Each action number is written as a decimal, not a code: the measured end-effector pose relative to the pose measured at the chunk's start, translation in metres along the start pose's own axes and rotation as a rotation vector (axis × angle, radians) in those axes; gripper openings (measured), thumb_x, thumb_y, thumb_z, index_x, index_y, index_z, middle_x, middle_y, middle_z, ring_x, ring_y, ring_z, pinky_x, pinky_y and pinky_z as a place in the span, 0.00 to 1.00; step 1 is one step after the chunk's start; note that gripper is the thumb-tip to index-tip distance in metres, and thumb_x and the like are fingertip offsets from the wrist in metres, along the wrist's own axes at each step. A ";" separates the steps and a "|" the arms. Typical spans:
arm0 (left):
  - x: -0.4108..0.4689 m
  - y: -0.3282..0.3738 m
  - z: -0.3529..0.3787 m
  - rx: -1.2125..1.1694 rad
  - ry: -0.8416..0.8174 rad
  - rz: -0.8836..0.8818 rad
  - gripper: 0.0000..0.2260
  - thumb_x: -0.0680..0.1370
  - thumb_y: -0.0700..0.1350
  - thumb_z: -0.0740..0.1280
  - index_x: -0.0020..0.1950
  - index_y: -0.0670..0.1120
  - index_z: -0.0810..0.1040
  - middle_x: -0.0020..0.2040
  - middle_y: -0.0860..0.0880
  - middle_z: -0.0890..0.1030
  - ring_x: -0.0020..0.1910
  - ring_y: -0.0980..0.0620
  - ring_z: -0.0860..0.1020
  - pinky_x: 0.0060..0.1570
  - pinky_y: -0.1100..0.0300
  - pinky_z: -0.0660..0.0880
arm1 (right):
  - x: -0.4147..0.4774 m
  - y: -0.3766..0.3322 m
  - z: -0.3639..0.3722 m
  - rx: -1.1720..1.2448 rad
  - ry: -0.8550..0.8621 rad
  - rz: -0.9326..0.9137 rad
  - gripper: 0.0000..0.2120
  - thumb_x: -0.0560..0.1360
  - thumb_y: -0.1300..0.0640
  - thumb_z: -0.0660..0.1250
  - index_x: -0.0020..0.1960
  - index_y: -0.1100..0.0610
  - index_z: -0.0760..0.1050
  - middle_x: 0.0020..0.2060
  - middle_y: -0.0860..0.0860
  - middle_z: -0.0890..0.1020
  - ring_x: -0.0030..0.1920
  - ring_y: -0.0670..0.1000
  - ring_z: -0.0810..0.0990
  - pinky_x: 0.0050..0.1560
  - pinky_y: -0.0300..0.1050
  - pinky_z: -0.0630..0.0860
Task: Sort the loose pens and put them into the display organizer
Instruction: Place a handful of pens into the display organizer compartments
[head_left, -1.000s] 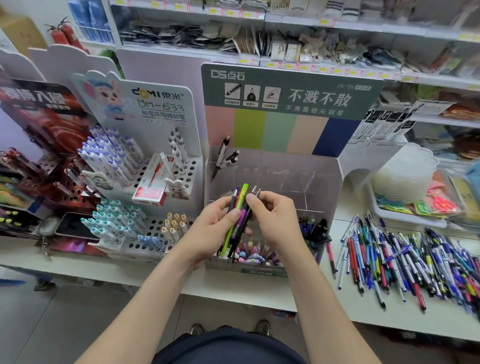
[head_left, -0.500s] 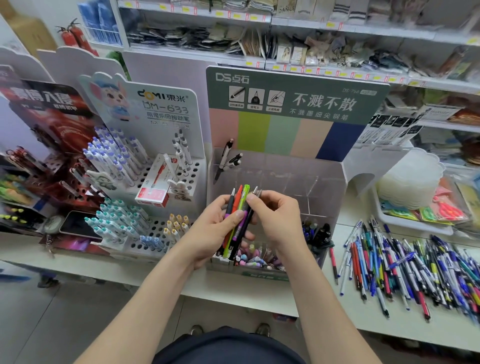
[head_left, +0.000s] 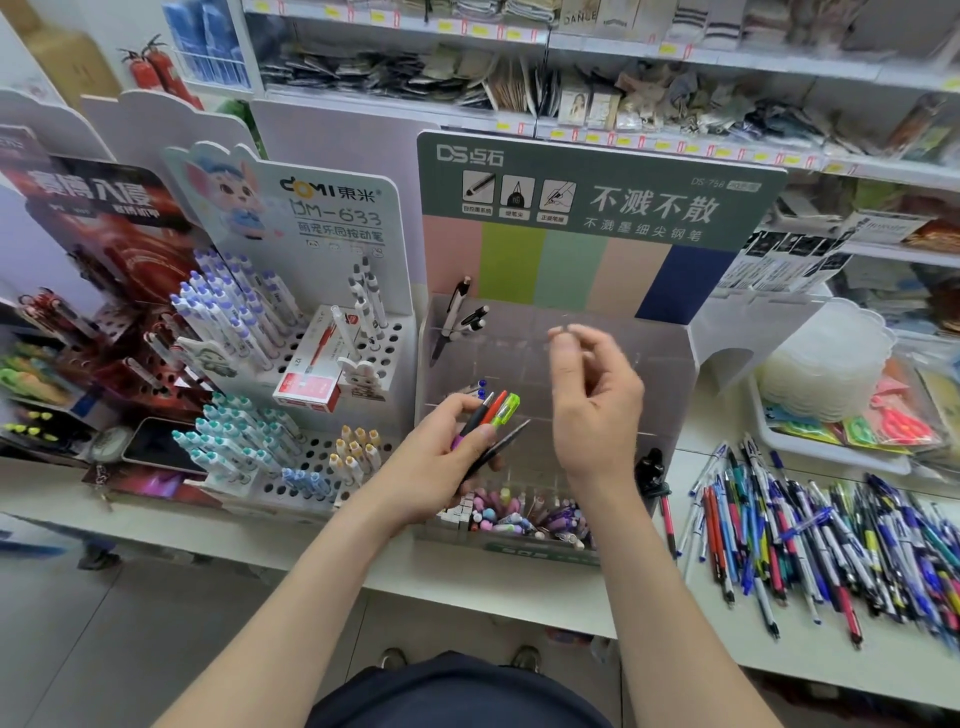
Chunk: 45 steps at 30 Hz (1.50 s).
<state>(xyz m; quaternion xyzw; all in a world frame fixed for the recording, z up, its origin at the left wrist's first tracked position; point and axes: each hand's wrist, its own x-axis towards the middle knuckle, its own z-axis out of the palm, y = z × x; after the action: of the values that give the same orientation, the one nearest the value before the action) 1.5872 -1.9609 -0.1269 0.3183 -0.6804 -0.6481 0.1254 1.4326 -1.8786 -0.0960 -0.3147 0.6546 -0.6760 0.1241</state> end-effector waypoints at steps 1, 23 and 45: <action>0.001 -0.002 0.000 0.053 0.014 0.020 0.05 0.87 0.48 0.63 0.63 0.56 0.72 0.43 0.47 0.85 0.32 0.48 0.74 0.30 0.56 0.68 | 0.001 0.002 0.000 -0.136 -0.088 0.020 0.03 0.82 0.51 0.71 0.54 0.49 0.83 0.37 0.48 0.82 0.35 0.48 0.78 0.37 0.49 0.77; 0.004 0.000 -0.011 0.116 0.129 0.068 0.02 0.87 0.47 0.63 0.57 0.52 0.71 0.41 0.47 0.85 0.31 0.53 0.74 0.29 0.62 0.69 | 0.033 -0.020 -0.011 0.226 -0.224 0.288 0.03 0.88 0.52 0.60 0.60 0.50 0.68 0.34 0.50 0.69 0.31 0.50 0.66 0.32 0.47 0.68; 0.001 0.005 -0.013 -0.367 0.242 -0.135 0.10 0.85 0.39 0.57 0.66 0.45 0.70 0.46 0.43 0.82 0.30 0.53 0.72 0.27 0.58 0.64 | 0.129 -0.038 0.022 -1.201 -0.793 -0.009 0.17 0.74 0.58 0.71 0.63 0.55 0.80 0.55 0.56 0.81 0.51 0.58 0.80 0.50 0.47 0.78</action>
<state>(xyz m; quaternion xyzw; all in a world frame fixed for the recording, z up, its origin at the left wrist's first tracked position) 1.5925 -1.9724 -0.1202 0.4104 -0.5080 -0.7252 0.2182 1.3547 -1.9668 -0.0268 -0.5532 0.8178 -0.0345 0.1549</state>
